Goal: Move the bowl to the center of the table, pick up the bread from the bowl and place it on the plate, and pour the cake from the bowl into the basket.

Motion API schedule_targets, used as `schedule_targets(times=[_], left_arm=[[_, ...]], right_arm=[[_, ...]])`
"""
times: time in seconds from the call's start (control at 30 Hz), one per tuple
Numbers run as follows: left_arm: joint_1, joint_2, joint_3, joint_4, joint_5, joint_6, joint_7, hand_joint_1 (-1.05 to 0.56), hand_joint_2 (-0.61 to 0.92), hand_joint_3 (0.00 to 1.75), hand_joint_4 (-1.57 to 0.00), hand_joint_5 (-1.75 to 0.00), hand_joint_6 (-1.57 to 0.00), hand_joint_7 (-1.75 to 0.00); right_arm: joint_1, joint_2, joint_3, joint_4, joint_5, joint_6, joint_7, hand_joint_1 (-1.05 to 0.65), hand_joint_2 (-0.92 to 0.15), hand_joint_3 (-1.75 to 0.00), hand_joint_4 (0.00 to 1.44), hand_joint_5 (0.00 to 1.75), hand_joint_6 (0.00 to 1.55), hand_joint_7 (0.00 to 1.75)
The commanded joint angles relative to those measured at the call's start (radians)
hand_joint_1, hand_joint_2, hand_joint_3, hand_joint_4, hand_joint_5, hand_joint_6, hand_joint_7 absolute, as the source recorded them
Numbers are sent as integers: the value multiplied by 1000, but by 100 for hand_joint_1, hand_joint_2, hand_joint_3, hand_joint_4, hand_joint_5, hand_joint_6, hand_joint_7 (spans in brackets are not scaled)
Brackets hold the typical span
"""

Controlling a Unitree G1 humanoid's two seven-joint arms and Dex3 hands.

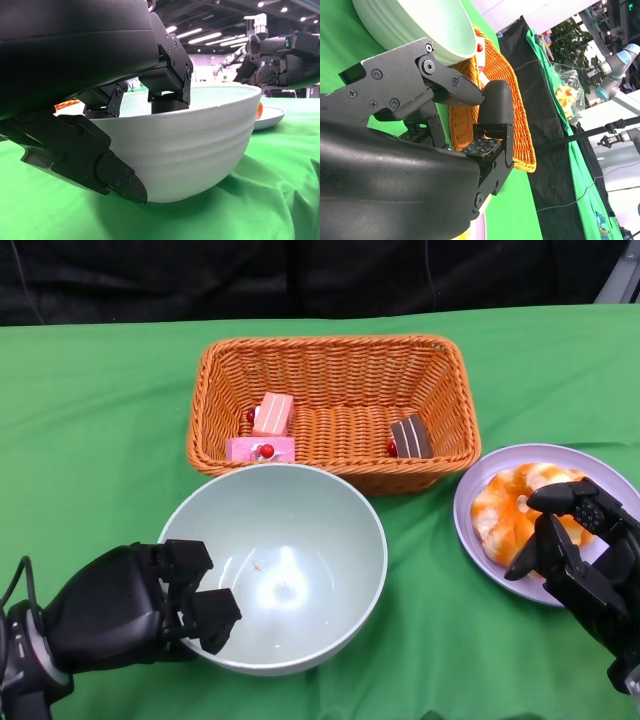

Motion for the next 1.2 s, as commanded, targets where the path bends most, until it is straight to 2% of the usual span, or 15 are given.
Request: schedule_targets(times=[0.03,0.17,0.23,0.27,0.3,0.33,0.37,0.4,0.5,0.6,0.73,0.9,1.03,1.1,1.2], left_arm=[[-3,2,9,8,-32,-3,-67,-21,78,1,-74,-175,-79,-125],[-3,13,25,-4,-81,-38,-194,-26,76,0,-74,-161,-109,-48],[-3,23,32,-15,-99,-53,-243,-28,81,1,-83,-118,-111,-21],[-5,29,38,-19,-112,-69,-281,-28,83,1,-86,-105,-111,-14],[-6,34,44,-24,-124,-82,-316,-30,86,1,-86,-73,-105,-7],[-6,39,50,-29,-135,-92,-345,-32,87,0,-88,-53,-101,-3],[-5,42,56,-35,-144,-98,-368,-33,87,0,-91,-36,-98,-2],[-6,49,67,-38,-163,-115,-419,-33,88,0,-92,-30,-97,-1],[-1,69,104,-56,-221,-142,-566,-66,90,1,-57,-5,-57,0],[14,85,150,-84,-283,-168,-679,-89,92,5,-27,-1,-28,0],[25,81,212,-71,-383,-239,-798,-103,92,18,-12,0,-12,0],[34,48,298,12,-587,-375,-1013,-105,92,46,-7,-1,-11,-1],[77,-18,388,103,-939,-425,-1371,-105,92,48,-10,-3,-15,-2],[128,-56,443,60,-1178,-373,-1575,-105,92,50,-17,-6,-20,-4],[168,-78,496,-1,-1367,-306,-1782,-105,92,51,-21,-7,-23,-5]], right_arm=[[1,-13,-10,-13,7,-6,-3,-14,-72,-89,69,172,61,145],[-1,-12,-9,-11,6,-4,-3,-14,-72,-90,69,172,61,146],[-4,-10,-10,-8,9,-3,-4,-14,-72,-90,69,171,61,145],[-5,-9,-10,-8,11,-3,-4,-14,-72,-90,70,171,61,145],[-6,-8,-10,-8,11,-3,-5,-14,-72,-89,70,171,61,145],[-6,-7,-10,-9,11,-1,-7,-14,-72,-89,69,170,61,144],[-6,-7,-10,-9,11,0,-8,-14,-72,-89,69,170,61,144],[-8,-7,-9,-5,9,-6,-6,-14,-73,-88,70,170,61,144],[-12,-7,-8,4,5,-14,-2,-15,-72,-88,69,171,61,145],[-12,-7,-9,6,6,-16,-2,-15,-72,-87,69,172,61,145],[-10,-8,-8,4,3,-16,-3,-15,-72,-88,70,172,62,145],[-8,-12,-9,1,7,-17,6,-15,-71,-89,69,173,61,145],[-5,-11,-8,-4,5,-13,0,-14,-72,-89,69,173,61,146],[-5,-12,-8,-1,4,-20,6,-13,-72,-90,69,173,61,146],[-5,-13,-8,1,3,-23,8,-13,-73,-89,69,173,61,146]])
